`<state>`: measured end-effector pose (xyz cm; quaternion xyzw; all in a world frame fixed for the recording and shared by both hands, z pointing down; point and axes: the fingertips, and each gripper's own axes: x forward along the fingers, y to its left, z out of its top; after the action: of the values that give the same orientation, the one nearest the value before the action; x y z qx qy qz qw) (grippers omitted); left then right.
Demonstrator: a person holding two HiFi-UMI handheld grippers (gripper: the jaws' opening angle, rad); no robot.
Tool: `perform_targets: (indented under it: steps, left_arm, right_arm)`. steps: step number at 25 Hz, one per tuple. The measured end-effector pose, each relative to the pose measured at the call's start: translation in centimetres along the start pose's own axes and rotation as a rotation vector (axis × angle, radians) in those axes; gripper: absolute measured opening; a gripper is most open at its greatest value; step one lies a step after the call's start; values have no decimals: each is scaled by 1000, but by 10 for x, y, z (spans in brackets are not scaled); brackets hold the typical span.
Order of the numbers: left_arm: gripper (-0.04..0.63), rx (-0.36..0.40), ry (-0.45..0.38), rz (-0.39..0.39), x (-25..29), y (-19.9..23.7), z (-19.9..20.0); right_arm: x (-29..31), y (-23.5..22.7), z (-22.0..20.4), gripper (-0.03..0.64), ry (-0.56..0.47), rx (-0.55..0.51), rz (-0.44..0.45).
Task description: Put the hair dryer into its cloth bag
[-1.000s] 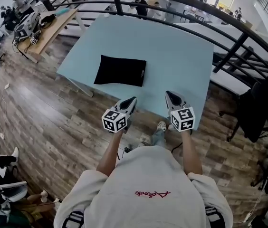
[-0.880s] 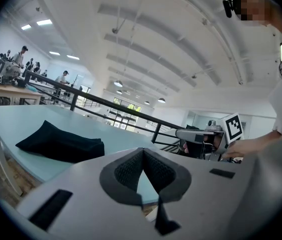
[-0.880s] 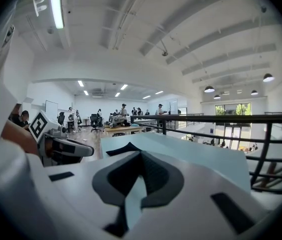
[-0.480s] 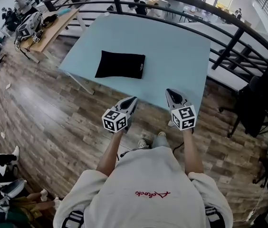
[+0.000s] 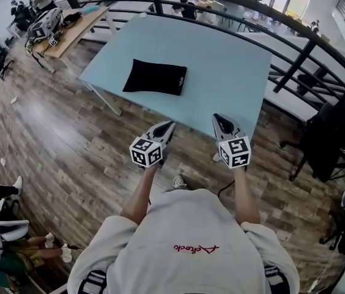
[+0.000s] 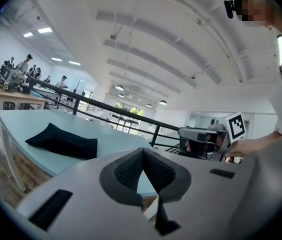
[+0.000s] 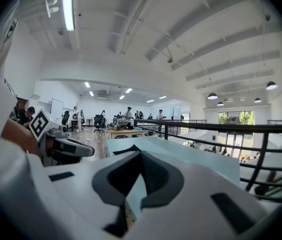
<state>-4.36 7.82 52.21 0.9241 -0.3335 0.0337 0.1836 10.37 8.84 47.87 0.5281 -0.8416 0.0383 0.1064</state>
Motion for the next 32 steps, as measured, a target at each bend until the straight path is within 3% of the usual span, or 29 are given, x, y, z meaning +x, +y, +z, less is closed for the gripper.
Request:
perform_targets:
  steps: [15, 32]
  left_arm:
    - [6, -8, -19, 29, -30, -102, -27]
    - [8, -5, -7, 74, -62, -139, -53]
  right_arm:
    - [-102, 14, -27, 17, 18, 31, 33]
    - [-155, 27, -42, 17, 25, 19, 24]
